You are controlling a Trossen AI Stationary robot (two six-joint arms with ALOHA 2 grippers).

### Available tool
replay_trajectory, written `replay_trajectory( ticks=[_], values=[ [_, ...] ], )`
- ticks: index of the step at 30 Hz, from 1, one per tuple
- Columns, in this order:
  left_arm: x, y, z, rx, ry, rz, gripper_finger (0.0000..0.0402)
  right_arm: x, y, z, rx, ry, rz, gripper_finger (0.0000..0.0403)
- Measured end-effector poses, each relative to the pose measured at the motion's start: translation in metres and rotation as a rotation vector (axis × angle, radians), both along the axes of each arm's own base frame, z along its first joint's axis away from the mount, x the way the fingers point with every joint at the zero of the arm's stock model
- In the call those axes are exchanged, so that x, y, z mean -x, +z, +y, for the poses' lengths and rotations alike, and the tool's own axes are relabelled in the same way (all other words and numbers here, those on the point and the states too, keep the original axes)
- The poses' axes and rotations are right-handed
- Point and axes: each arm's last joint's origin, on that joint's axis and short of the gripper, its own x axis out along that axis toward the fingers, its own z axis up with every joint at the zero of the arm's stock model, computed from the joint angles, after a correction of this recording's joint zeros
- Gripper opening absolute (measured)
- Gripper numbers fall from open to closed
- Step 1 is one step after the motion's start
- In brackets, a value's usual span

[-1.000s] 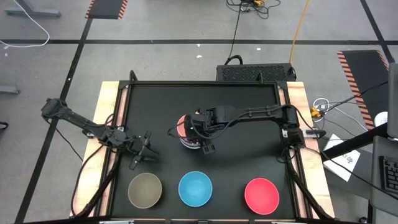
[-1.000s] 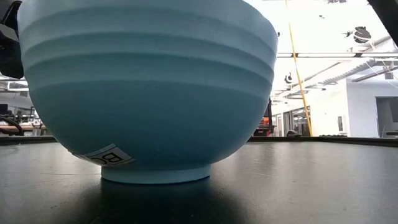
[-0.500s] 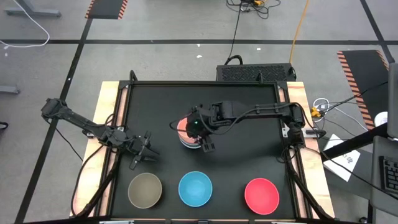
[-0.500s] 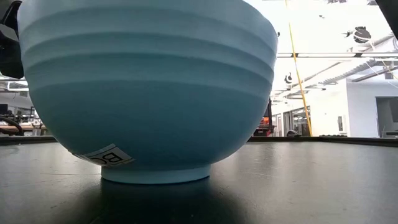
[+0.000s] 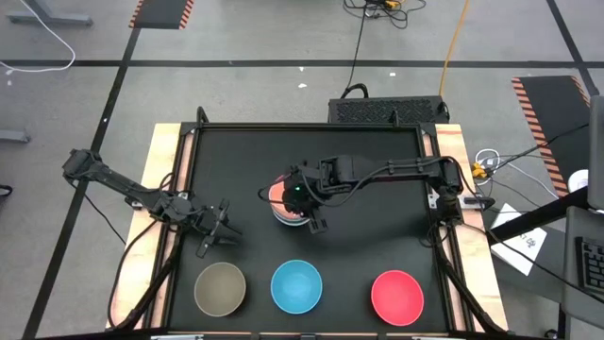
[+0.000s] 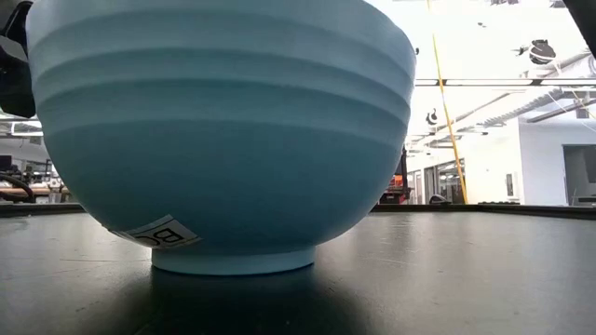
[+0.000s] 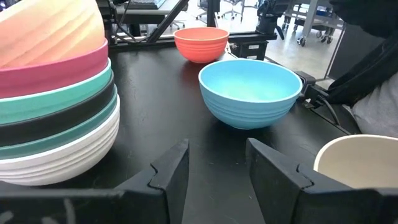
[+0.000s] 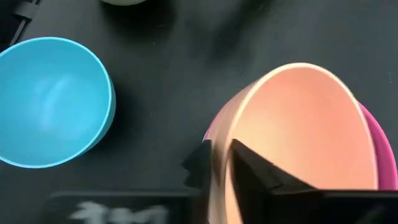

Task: Nest bowls inside each other
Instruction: Stack the orange bowl on the pink bowl

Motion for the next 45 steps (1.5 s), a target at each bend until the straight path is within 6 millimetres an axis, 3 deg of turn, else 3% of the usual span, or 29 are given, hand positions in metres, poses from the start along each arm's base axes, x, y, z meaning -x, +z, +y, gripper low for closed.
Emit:
replay_trajectory(
  ticks=[3, 17, 26, 42, 45],
  values=[
    [0.000, 0.000, 0.000, 0.000, 0.000, 0.000, 0.0161, -0.001, -0.001, 0.000, 0.001, 0.003, 0.000, 0.0009],
    [0.000, 0.000, 0.000, -0.001, -0.001, 0.000, 0.0161, -0.004, -0.007, 0.005, 0.051, -0.012, 0.007, 0.0003],
    [0.000, 0.000, 0.000, 0.000, -0.001, 0.001, 0.0161, -0.004, -0.035, 0.010, 0.054, -0.003, 0.047, 0.0002],
    [0.000, 0.000, 0.000, 0.003, 0.000, 0.001, 0.0161, -0.007, -0.035, 0.010, 0.021, -0.057, 0.014, 0.0001],
    [0.000, 0.000, 0.000, 0.003, 0.000, 0.001, 0.0161, -0.009, -0.042, 0.010, 0.005, -0.080, -0.001, 0.0001]
  ],
)
